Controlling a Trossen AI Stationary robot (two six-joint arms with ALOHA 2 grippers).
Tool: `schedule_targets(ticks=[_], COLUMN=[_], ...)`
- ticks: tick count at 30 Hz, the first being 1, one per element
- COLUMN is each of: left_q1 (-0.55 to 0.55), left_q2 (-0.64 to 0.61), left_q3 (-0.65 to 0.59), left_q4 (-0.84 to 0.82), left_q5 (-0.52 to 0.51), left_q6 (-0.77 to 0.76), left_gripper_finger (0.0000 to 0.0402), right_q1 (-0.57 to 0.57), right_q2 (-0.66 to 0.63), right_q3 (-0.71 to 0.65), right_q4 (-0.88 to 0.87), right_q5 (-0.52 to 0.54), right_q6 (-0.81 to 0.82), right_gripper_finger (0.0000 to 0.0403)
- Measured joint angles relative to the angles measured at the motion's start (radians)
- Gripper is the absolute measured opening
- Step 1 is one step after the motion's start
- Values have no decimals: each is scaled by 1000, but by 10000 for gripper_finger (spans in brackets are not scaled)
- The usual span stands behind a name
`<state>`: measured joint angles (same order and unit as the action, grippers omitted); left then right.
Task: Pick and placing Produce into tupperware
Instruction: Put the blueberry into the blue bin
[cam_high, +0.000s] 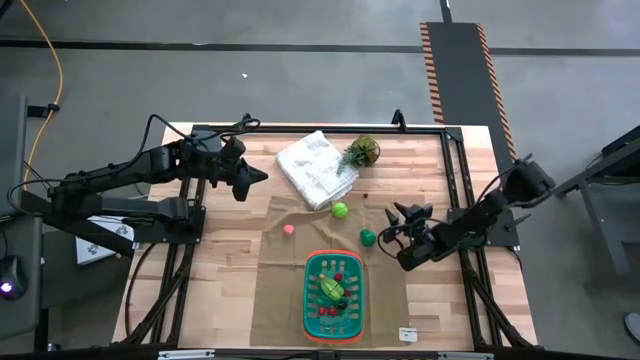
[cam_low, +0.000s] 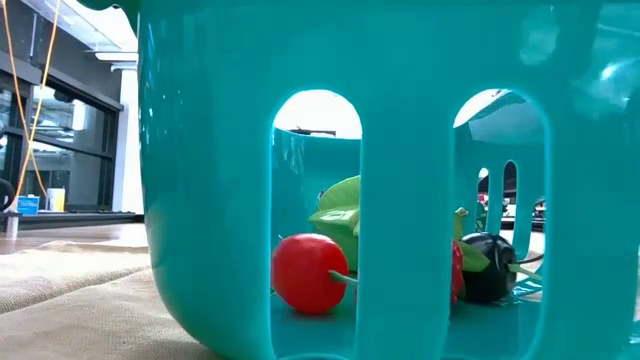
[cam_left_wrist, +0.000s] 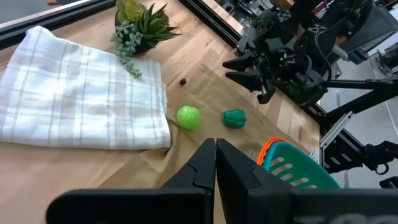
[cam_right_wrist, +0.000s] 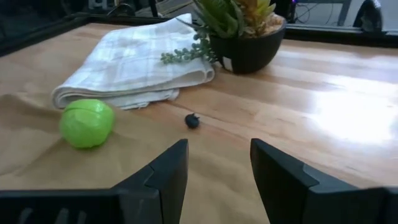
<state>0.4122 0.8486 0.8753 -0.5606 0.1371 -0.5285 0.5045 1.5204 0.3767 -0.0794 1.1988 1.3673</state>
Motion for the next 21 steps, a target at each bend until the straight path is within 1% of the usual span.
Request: schedule_targets(ticks=[2, 6, 11, 14, 17, 21], left_q1=[0, 0, 0, 0, 0, 0], left_q2=[0, 0, 0, 0, 0, 0], left_q3=[0, 0, 0, 0, 0, 0], left_q4=[0, -15, -41, -51, -51, -53], left_q5=[0, 0, 0, 0, 0, 0], left_q6=[5, 30, 50, 51, 60, 61], left_gripper_finger=[3, 3, 3, 3, 3, 3], right_q1=[0, -7, -29, -41, -47, -47], right_q2=[17, 32, 32, 32, 27, 1], right_q3=[0, 1, 2, 2, 2, 2], right_q4=[46, 123, 173, 193, 211, 212], right_q5=[-3, -22, -86, -143, -192, -196], right_q6=[-30, -141, -258, -333, -356, -342], right_gripper_finger=[165, 165, 165, 165, 165, 165])
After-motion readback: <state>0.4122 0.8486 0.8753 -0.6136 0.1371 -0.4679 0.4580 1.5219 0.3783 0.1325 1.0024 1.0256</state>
